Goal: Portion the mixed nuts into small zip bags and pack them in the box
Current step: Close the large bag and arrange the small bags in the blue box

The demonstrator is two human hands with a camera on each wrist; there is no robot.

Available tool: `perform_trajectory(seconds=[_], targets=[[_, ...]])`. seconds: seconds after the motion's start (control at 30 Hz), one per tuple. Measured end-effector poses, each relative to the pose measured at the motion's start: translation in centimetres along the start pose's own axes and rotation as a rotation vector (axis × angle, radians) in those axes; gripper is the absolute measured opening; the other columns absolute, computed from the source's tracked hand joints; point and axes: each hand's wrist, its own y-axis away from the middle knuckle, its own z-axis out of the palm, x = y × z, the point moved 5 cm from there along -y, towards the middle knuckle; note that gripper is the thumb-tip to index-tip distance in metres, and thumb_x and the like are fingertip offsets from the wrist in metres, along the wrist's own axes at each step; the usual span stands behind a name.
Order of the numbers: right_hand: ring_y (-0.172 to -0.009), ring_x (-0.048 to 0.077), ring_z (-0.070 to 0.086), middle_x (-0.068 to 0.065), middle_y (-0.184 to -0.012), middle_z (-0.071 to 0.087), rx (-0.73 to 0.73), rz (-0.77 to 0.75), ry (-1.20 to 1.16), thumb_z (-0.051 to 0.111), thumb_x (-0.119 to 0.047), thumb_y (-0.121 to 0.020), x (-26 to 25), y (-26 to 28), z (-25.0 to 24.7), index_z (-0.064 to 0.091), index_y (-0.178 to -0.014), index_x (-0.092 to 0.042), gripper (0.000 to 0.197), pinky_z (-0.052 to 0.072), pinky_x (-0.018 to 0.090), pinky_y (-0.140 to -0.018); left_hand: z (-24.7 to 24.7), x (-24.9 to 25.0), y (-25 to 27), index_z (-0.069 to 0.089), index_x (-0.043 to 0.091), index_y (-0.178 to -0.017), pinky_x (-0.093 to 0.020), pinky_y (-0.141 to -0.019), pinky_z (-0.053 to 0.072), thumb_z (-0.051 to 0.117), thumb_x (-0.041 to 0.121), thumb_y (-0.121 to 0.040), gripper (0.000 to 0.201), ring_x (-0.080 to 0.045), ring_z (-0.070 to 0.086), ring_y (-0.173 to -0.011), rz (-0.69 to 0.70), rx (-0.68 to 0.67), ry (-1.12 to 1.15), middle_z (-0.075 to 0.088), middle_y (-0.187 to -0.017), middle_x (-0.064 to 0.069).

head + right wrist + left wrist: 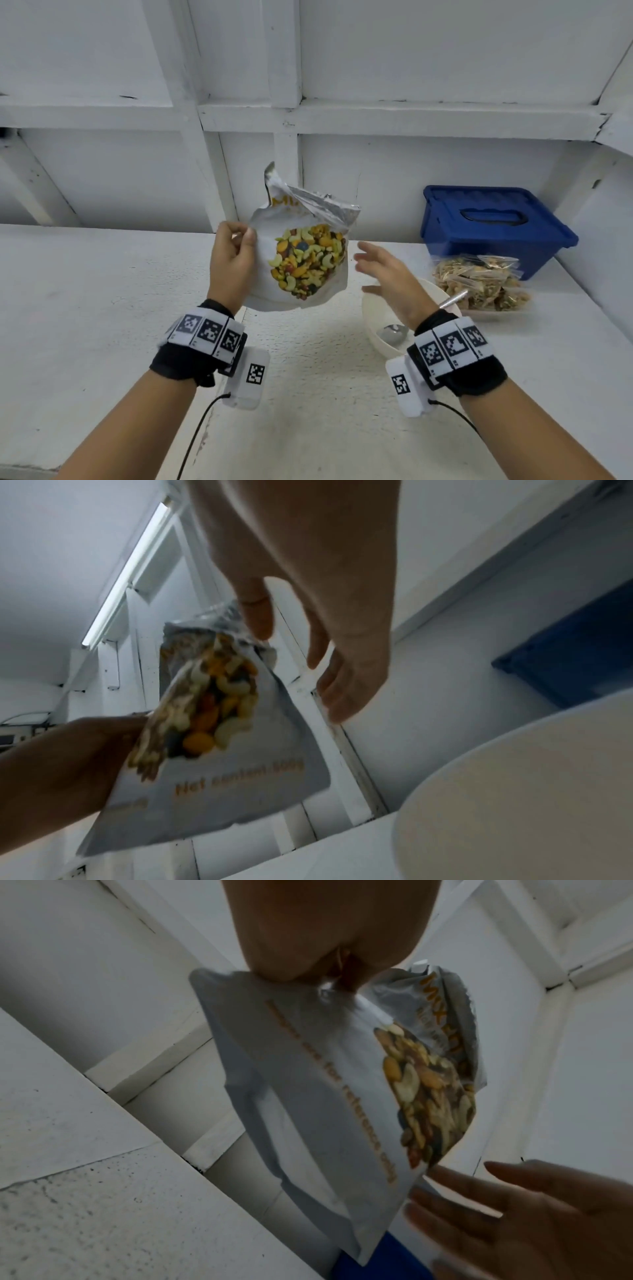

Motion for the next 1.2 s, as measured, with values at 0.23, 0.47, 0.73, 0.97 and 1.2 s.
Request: perform_trajectory(seconds=[0.23,0.47,0.73,0.97,1.2], targets=[[-0.089,0.0,0.057,-0.006,-0.101,0.062,-0.019,-0.167,0.01,0.049,-0.018,-0.095,-1.8,-1.4,1.4,0.057,-0.113,-0.018,0.02,0.046,0.011,-0.068,0.1,-0.8,-0.7,0.045,0.022,-0.082,-0.021,-0.055,0.041,0.044,0.011,-0.097,0.019,-0.012,0.051,-0.062,-0.122,-0.042,0.115,0.052,-0.07,-0.005],[-0.083,0.013,0.056,-0.002,-0.086,0.062,0.191,-0.219,0.261,0.053,-0.013,-0.092,-0.4,-2.2,1.9,0.064,-0.092,-0.011,0.012,0.044,0.013,-0.07,-0.9,-1.5,-1.2,0.042,0.002,-0.121,-0.025,-0.09,0.043,0.044,0.004,-0.094,0.027,-0.02,0.047,-0.106,-0.087,0.036,-0.157,0.048,-0.109,0.0],[-0.08,0.013,0.057,-0.003,-0.083,0.062,0.305,-0.291,0.362,0.053,-0.012,-0.092,1.1,-0.7,3.3,0.066,-0.092,-0.008,0.014,0.043,0.019,-0.068,3.8,5.4,2.3,0.056,0.012,-0.107,-0.036,-0.087,0.036,0.051,0.018,-0.083,0.025,-0.023,0.047,-0.103,0.848,-0.191,-0.794,0.061,-0.106,-0.011],[-0.08,0.017,0.06,0.002,-0.084,0.066,0.254,-0.307,0.36,0.053,-0.013,-0.092,3.2,-0.3,4.6,0.066,-0.093,-0.007,0.014,0.048,0.025,-0.07,5.0,2.6,2.3,0.069,0.014,-0.084,-0.033,-0.073,0.047,0.069,0.032,-0.072,0.022,-0.025,0.061,-0.088,0.771,-0.326,-1.131,0.065,-0.096,-0.004],[-0.076,0.017,0.057,0.004,-0.082,0.065,0.18,-0.411,0.406,0.054,-0.011,-0.092,2.7,0.0,5.8,0.065,-0.088,-0.005,0.013,0.042,0.018,-0.066,5.1,2.3,2.5,0.066,0.009,-0.074,-0.037,-0.077,0.048,0.059,0.004,-0.072,0.009,-0.028,0.061,-0.08,0.832,-0.332,-1.227,0.063,-0.082,-0.006]])
